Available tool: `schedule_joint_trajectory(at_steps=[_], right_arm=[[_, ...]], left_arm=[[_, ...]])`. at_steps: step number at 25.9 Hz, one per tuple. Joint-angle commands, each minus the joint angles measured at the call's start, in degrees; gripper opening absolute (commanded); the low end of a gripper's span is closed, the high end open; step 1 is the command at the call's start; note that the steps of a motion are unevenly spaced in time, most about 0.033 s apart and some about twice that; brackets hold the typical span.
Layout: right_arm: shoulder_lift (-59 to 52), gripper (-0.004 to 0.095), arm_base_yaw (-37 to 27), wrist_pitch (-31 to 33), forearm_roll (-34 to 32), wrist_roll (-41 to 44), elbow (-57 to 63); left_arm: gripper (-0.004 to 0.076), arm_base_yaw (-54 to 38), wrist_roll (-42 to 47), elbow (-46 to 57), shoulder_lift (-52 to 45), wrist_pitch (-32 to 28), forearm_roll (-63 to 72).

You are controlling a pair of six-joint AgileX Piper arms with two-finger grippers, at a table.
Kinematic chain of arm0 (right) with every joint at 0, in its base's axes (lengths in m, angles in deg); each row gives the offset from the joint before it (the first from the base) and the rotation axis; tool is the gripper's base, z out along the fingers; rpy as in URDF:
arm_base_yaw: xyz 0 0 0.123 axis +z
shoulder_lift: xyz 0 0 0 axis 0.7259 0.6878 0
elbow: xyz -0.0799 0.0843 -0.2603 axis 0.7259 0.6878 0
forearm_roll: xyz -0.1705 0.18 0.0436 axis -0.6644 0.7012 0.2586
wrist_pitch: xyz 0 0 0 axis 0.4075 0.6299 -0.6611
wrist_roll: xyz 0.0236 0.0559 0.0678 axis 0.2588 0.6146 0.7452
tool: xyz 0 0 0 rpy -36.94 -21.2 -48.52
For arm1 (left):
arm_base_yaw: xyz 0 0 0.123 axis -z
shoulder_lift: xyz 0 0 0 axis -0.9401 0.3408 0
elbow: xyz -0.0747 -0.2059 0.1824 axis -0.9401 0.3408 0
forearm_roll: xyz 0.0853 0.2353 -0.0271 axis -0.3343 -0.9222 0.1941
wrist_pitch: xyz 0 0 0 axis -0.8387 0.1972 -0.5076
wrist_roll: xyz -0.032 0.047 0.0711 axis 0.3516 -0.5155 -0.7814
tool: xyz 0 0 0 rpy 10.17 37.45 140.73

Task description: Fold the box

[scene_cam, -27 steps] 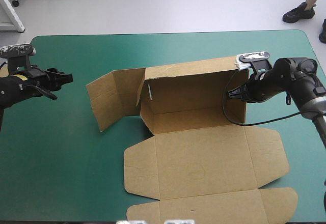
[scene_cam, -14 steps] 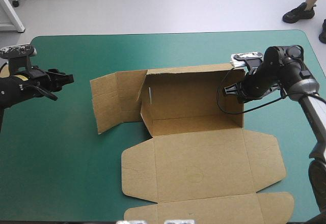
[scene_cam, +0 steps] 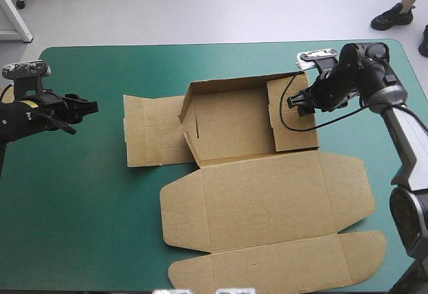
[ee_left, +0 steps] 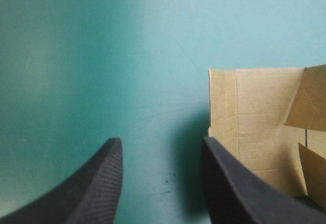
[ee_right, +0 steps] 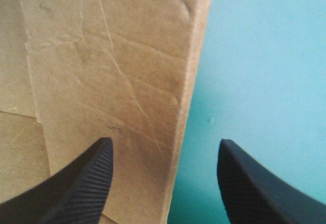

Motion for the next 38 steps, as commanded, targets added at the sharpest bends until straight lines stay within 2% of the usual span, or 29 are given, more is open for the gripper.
schedule_joint_trajectory(at_steps=[1, 8, 15, 24, 34, 36, 38], right_arm=[[-4.63, 0.0650, 0.09, -1.01, -0.26, -0.50, -4.08], [-9.58, 0.0646, 0.09, 1.75, -4.48, 0.64, -3.96], [-9.05, 0.0646, 0.09, -3.30, -3.07, 0.88, -3.43], [0.88, 0.0646, 0.09, -9.39, -1.87, 0.24, -3.52], [9.67, 0.0646, 0.09, -13.26, 0.45, -1.26, -3.52], [11.11, 0.0613, 0.09, -13.00, 0.86, -1.26, -3.52], [11.24, 0.0449, 0.09, -12.86, 0.85, -1.26, -3.52]], left_arm=[[0.0346, -0.28, -0.48, -1.45, -1.48, -2.82, 1.39], [0.0346, -0.28, -0.68, -1.45, -1.48, -4.16, 1.39], [0.0346, -0.28, -0.68, -1.45, -1.48, -5.05, 1.48], [0.0346, -0.28, -0.68, -1.45, -1.48, -5.35, 1.38], [0.0346, -0.28, -0.68, -1.45, -1.48, -5.24, 1.38], [0.0346, -0.28, -0.68, -1.45, -1.48, -5.13, 1.38], [0.0346, -0.28, -0.68, -1.45, -1.48, -5.13, 1.38]])
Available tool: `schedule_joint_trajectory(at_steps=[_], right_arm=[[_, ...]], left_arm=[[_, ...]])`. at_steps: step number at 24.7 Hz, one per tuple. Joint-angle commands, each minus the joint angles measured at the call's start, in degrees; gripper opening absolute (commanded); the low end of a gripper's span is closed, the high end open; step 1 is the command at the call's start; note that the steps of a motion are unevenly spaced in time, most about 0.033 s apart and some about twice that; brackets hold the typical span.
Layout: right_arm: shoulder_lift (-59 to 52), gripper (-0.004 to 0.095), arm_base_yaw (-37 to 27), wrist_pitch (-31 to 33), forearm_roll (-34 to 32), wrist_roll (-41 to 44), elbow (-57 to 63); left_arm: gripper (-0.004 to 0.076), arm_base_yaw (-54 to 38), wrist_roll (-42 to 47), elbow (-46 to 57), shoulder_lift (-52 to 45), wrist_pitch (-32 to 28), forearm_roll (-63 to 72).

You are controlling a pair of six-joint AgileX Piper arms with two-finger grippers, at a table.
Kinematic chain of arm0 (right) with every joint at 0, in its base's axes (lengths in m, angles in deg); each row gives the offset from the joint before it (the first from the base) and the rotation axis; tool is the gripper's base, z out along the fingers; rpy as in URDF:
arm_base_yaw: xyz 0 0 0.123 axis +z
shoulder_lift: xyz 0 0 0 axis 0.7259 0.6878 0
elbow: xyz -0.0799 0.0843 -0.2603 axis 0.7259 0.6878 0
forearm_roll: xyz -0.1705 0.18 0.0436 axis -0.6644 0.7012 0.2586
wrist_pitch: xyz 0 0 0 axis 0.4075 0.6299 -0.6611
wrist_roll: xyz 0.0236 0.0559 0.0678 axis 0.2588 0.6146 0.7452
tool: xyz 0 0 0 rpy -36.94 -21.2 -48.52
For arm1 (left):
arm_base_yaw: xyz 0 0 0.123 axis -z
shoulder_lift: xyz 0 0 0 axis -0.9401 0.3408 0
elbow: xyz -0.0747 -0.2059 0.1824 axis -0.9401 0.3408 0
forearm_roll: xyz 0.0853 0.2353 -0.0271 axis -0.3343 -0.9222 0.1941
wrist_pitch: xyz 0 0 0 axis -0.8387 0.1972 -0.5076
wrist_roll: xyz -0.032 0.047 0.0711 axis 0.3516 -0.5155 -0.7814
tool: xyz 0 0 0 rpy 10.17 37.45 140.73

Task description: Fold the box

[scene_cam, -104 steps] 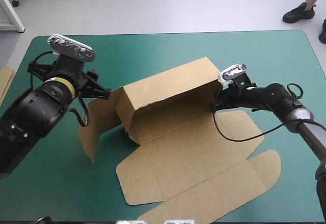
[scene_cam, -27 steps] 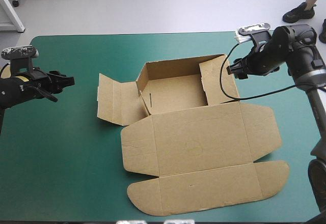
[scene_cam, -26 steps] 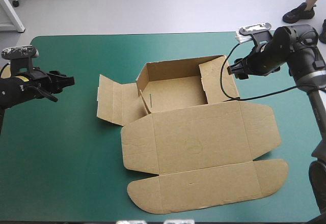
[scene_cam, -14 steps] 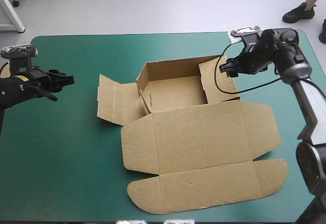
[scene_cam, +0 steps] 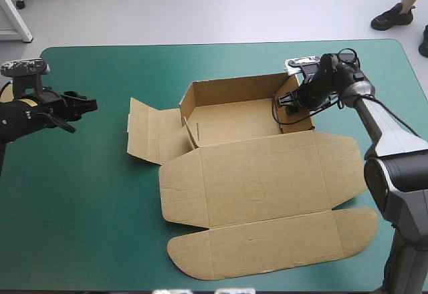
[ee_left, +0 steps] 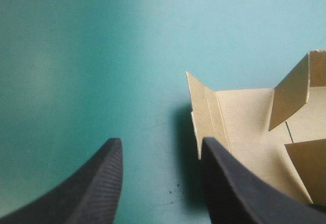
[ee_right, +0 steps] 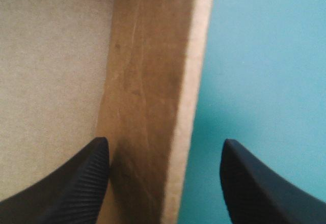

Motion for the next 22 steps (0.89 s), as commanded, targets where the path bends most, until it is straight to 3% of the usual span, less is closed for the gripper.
schedule_joint_trajectory(at_steps=[1, 2, 4, 7, 9, 11, 14, 22], right_arm=[[-2.97, 0.0289, 0.02, -1.35, 0.42, -0.61, -1.28], [-3.08, 0.0135, 0.02, -1.03, 0.42, -0.61, -1.38], [-3.08, -0.0017, 0.02, -0.21, 0.69, -0.61, -1.94], [-4.16, -0.0019, 0.02, 3.16, 0.70, -0.61, -5.60], [-6.04, -0.0019, -0.10, 6.99, 1.75, -0.45, -9.56], [-8.28, -0.0019, -0.10, 9.99, 1.99, -0.72, -12.15], [-11.32, -0.0019, -0.10, 10.26, 2.61, 0.04, -13.83], [-19.28, -0.0019, -0.10, 13.09, 2.60, 0.33, -15.47]], left_arm=[[0.0346, -0.28, 0.15, -1.45, -1.48, -3.21, 1.32], [0.0346, -0.28, 0.15, -1.45, -1.48, -3.21, 1.32], [0.0346, -0.28, 0.15, -1.45, -1.48, -3.21, 1.32], [0.0346, -0.28, 0.15, -1.45, -1.48, -3.56, 1.32], [0.0301, -0.28, 0.03, -1.45, -1.48, -4.14, 1.21], [0.0151, -0.54, -0.08, -1.45, -1.48, -5.08, 0.93], [-0.0009, -0.54, -0.21, -1.45, -1.48, -6.65, -0.04], [-0.0001, -2.53, -0.20, 0.75, -1.48, -12.77, -1.12]])
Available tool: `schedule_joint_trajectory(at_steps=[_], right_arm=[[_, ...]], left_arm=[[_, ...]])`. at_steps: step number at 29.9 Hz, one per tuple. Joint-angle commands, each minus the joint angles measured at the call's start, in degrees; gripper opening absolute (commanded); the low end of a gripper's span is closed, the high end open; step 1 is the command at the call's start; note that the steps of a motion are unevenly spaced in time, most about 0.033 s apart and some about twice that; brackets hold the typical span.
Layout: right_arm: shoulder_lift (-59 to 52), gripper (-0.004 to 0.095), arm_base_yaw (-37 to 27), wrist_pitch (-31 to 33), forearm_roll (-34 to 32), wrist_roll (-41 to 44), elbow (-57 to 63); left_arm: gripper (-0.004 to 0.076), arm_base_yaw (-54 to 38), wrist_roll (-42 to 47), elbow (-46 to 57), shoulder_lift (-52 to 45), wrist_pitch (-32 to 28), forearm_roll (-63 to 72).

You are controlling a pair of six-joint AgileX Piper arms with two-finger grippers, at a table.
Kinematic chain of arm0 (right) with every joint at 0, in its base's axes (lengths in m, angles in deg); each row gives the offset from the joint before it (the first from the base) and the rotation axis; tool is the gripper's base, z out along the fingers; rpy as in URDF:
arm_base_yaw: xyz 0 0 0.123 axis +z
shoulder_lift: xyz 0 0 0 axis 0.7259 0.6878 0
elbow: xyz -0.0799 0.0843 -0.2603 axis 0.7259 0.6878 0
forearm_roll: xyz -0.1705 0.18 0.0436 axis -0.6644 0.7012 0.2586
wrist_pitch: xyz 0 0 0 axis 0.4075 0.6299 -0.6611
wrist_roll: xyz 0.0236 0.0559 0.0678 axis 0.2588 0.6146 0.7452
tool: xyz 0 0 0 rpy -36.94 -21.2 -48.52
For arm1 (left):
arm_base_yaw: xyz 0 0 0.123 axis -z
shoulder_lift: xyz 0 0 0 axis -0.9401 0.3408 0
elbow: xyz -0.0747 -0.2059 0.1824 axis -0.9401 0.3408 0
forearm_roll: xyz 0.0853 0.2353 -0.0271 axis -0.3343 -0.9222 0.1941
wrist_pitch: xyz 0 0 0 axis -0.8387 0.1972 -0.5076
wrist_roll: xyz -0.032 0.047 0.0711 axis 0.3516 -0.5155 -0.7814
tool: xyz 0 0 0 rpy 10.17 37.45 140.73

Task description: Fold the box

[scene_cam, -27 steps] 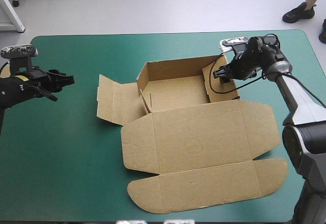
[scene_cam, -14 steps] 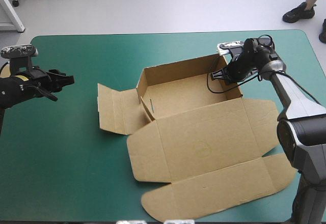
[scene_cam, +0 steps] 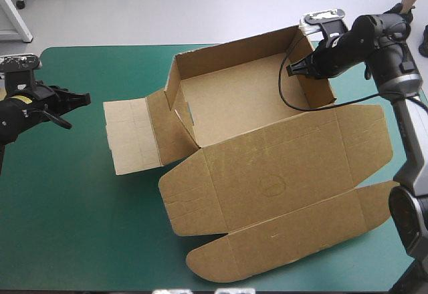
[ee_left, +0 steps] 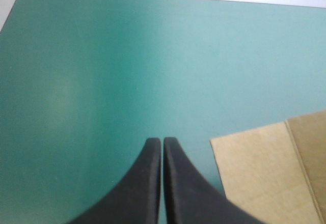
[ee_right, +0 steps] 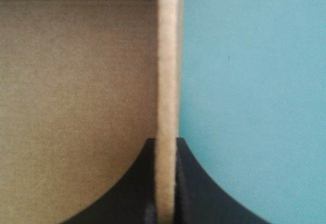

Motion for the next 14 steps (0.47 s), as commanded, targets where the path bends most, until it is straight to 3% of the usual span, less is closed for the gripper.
schedule_joint_trajectory(at_steps=[1, 7, 11, 14], right_arm=[[-6.62, -0.0020, -0.16, -0.04, 1.07, 0.33, -2.09], [-11.16, -0.0020, -0.16, -0.04, -1.31, 1.14, -2.09], [-13.04, -0.0020, -0.16, -0.04, -1.20, 1.14, -2.09], [-14.03, -0.0020, -0.16, -0.04, -1.20, 1.14, -2.09]], left_arm=[[0.0004, -2.11, 0.03, 0.89, -1.48, -7.59, 1.88], [0.0013, -11.51, -3.95, 9.11, -1.34, -11.90, 10.05], [0.0013, -18.89, -26.30, 14.74, 1.49, -10.79, 38.79], [0.0013, -22.95, -43.13, 17.90, 6.08, -1.81, 59.63]])
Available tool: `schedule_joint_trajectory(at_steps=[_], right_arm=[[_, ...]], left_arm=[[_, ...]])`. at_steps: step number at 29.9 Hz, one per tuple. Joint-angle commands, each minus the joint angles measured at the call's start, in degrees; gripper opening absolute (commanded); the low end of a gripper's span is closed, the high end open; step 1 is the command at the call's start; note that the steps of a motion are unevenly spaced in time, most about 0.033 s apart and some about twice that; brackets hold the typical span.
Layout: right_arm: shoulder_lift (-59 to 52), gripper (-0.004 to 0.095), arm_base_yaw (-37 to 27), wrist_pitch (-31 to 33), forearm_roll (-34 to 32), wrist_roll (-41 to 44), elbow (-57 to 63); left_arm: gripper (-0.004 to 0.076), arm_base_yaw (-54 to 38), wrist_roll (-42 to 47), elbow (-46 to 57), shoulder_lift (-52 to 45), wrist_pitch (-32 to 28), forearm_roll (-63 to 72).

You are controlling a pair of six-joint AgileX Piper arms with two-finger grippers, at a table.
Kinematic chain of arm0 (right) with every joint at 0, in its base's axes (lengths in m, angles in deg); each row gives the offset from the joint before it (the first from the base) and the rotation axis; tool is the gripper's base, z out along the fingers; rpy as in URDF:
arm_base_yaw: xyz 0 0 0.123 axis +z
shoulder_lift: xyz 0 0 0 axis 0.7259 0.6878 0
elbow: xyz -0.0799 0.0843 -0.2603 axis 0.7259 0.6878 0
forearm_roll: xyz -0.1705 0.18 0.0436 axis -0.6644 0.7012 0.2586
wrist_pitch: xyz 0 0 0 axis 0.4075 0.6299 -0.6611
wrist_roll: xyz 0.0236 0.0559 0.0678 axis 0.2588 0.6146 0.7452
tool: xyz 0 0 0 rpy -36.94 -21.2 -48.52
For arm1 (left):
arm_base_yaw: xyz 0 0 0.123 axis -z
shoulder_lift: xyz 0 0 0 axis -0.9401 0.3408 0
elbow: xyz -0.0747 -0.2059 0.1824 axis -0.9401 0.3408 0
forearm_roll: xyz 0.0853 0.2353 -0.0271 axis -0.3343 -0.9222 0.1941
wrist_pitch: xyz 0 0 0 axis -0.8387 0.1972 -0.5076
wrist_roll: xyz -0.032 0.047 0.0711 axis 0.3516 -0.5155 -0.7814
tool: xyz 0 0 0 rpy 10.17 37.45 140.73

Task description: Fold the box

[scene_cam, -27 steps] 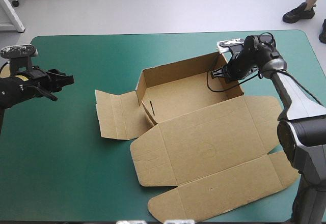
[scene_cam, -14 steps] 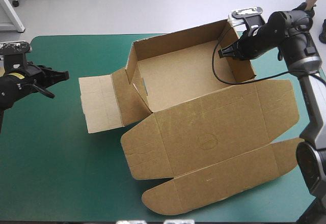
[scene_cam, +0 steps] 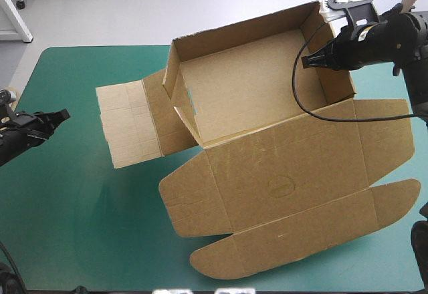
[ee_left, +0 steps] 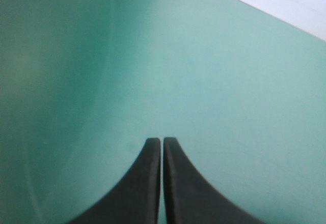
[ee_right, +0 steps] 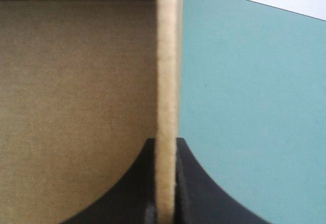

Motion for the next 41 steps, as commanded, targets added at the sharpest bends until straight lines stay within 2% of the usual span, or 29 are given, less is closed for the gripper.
schedule_joint_trajectory(at_steps=[1, 5, 9, 13, 16, 21, 30, 41], right_arm=[[-3.71, -0.0020, -0.24, -0.05, 0.99, 0.72, -1.99], [-4.86, -0.0020, -0.24, -0.05, 1.39, 0.72, -1.99], [-5.98, -0.0020, -0.24, -0.05, 1.64, 0.72, -1.99], [-7.03, -0.0020, -0.24, -0.05, 1.78, 0.72, -1.99], [-7.48, -0.0020, -0.24, -0.05, 4.36, 0.72, -1.99], [-7.38, -0.0020, -0.24, -0.05, 9.15, 0.49, -1.99], [-6.70, -0.0019, -0.24, -0.05, 8.52, 0.72, -1.88], [-4.02, -0.0019, -0.24, -1.55, 8.04, 1.74, -1.88]], left_arm=[[0.0013, -3.66, -18.31, 1.60, 3.72, 6.92, 24.43], [0.0013, -3.68, -23.79, 2.65, 9.45, 12.64, 32.67], [0.0013, -2.56, -31.02, 2.65, 14.80, 23.55, 40.77], [0.0013, -0.50, -35.28, 2.65, 19.51, 30.68, 46.52], [0.0013, 2.30, -37.50, 2.17, 23.22, 36.93, 49.10], [0.0013, 9.46, -37.51, 0.69, 25.88, 37.35, 49.10], [0.0006, 19.07, -33.48, -5.24, 24.62, 37.35, 49.10], [0.0007, 20.75, -26.96, -10.87, 15.70, 37.35, 49.10]])
